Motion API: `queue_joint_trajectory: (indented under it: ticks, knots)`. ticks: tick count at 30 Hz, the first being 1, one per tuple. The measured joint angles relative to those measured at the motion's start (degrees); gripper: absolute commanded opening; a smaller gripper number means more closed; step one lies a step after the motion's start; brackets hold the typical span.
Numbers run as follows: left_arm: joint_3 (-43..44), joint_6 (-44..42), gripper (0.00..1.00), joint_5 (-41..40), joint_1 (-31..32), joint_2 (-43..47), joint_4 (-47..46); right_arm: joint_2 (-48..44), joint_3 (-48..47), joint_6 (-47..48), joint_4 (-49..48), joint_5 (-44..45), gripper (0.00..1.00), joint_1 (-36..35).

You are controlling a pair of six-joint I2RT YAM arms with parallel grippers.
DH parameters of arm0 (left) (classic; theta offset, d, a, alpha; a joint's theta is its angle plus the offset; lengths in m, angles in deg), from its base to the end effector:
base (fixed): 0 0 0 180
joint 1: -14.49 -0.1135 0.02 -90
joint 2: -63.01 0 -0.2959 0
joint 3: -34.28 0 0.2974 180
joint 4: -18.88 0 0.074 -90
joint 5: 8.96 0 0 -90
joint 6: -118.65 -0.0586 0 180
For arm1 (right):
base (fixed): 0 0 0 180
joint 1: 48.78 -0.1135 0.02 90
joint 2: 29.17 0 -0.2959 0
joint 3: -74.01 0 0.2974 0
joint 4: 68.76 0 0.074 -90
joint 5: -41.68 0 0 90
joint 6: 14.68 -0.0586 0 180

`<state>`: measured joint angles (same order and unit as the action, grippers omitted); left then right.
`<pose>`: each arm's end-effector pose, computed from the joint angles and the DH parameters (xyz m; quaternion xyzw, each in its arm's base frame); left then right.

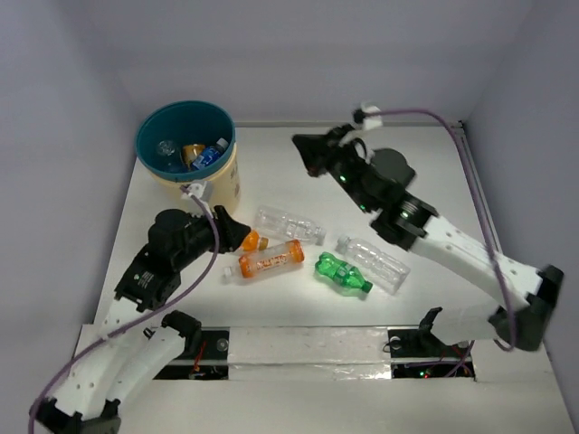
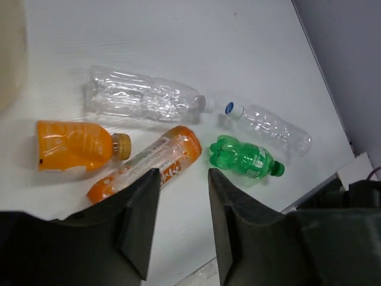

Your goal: Put the plastic bottles in the bin

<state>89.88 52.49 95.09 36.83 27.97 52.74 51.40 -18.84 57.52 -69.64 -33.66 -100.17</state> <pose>0.1643 -0.0829 0.3577 0.0657 0.7793 -0.3297 0.5289 0.2546 0.2950 0.4984 -0.0824 0.6189 0.3759 0.6847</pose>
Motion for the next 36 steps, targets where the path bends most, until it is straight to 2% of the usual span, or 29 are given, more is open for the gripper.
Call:
queue_joint_trajectory:
  ticks: [1, 2, 5, 6, 7, 9, 10, 11, 12, 13, 18, 31, 36]
  knots:
    - [0.02, 0.37, 0.26, -2.01, 2.54, -1.16, -0.79, -4.9, 4.68, -0.33, -0.02, 0.15, 0.1, 0.02]
    - [0.02, 0.7, 0.24, -2.99, 6.29, -3.02, -1.27, -8.46, 8.02, -0.74, 0.2, 0.2, 0.11, 0.0]
    - [1.29, 2.01, 0.26, -12.02, 19.67, -10.21, -1.92, -20.61, 20.06, -2.91, 0.98, 0.28, 0.17, 0.02]
    - [2.14, 2.29, 0.3, -14.73, 23.67, -13.05, -1.86, -23.15, 22.6, -3.5, 1.66, 0.24, 0.19, 0.04]
    - [3.08, 2.38, 0.4, -16.79, 26.16, -16.06, -1.84, -26.05, 25.77, -4.37, 2.19, 0.0, 0.22, 0.04]
    - [4.74, 2.14, 0.54, -19.87, 29.09, -22.53, -1.88, -31.63, 31.56, -6.05, 5.14, -0.22, 0.36, 0.04]
    - [5.42, 2.16, 0.64, -21.33, 29.77, -25.55, -1.77, -34.21, 33.94, -6.56, 6.38, -0.48, 0.43, 0.04]
    - [5.86, 1.7, 0.68, -22.4, 30.25, -27.93, -1.77, -36.89, 36.41, -7.52, 8.28, -0.81, 0.49, 0.07]
    - [6.32, 1.44, 0.72, -23.5, 30.69, -30.53, -1.62, -39.26, 38.32, -8.17, 9.97, -1.16, 0.61, 0.07]
    - [6.75, 1.11, 0.77, -24.35, 31.12, -32.59, -1.4, -41.18, 39.85, -8.85, 11.39, -1.57, 0.65, 0.07]
    - [9.07, -2.12, 0.84, -26.95, 32.2, -40.83, -1.16, -47.93, 45.72, -11.13, 16.9, -3.87, 0.82, 0.07]
    - [15.91, -12.5, 0.89, -26.91, 32.28, -55.3, -1.16, -48.06, 51.95, -13.14, 19.85, -9.14, 0.95, 0.07]
    - [17.07, -14.69, 0.9, -26.84, 32.28, -59.52, -0.92, -49.22, 52.17, -13.11, 19.85, -9.44, 0.97, 0.07]
